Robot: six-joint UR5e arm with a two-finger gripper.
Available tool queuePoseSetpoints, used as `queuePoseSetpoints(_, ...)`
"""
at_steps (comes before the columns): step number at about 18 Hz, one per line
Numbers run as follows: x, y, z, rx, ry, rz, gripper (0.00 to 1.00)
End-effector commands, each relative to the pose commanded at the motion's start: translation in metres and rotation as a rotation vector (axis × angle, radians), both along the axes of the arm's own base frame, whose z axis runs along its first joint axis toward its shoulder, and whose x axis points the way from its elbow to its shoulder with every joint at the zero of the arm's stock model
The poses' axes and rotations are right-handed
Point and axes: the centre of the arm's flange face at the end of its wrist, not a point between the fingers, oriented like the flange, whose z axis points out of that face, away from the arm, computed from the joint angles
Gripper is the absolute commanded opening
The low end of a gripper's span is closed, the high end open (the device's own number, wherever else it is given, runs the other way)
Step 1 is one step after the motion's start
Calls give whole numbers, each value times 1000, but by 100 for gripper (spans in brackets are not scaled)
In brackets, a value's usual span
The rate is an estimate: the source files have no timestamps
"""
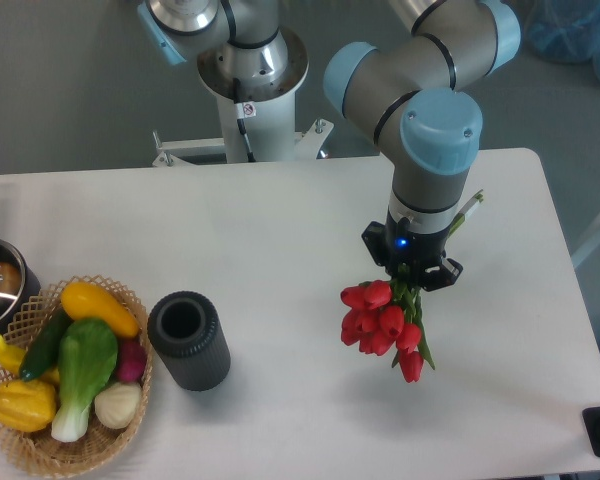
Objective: Insert the flowers into the vase
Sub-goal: 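Lift the held red tulip bunch with the gripper toward the black vase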
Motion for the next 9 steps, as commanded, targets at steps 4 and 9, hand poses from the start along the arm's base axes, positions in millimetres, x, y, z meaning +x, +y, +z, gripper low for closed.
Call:
queuePoseSetpoints(4,13,13,-1,4,-1,-17,0)
queuePoseSetpoints(9,24,22,2,28,-10,-20,0)
